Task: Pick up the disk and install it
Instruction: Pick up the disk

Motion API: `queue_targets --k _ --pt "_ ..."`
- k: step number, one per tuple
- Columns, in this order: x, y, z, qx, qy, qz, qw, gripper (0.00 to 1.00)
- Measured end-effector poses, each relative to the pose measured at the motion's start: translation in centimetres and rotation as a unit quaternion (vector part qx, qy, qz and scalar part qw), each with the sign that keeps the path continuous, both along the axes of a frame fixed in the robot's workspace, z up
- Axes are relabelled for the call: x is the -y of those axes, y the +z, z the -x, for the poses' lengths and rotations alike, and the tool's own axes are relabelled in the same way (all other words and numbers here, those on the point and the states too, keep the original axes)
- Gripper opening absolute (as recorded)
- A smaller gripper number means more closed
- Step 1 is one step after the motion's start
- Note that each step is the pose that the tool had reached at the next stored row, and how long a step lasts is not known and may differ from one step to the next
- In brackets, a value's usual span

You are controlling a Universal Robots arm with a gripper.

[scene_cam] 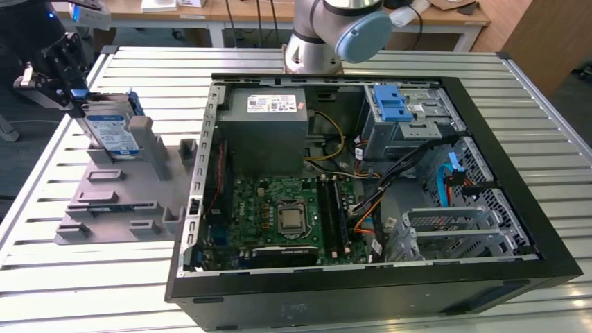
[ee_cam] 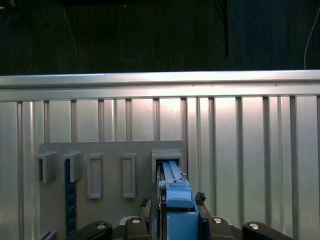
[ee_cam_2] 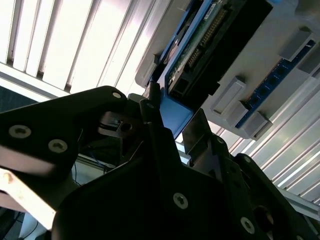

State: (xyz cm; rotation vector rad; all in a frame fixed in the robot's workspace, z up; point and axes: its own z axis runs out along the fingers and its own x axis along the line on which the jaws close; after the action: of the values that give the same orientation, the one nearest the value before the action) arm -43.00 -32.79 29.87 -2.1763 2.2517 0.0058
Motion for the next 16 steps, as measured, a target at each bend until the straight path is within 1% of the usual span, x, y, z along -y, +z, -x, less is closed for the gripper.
queue_targets --k 9,13,16 --pt "0.0 -0.72 -0.01 -0.0011 0.0 0.0 1.0 0.45" --pt "-0.01 -0.79 -0.02 -0.0012 0.0 0.0 1.0 0.45" --pt "-0.2 -0.8 -0.01 -0.0012 0.0 0.0 1.0 0.45"
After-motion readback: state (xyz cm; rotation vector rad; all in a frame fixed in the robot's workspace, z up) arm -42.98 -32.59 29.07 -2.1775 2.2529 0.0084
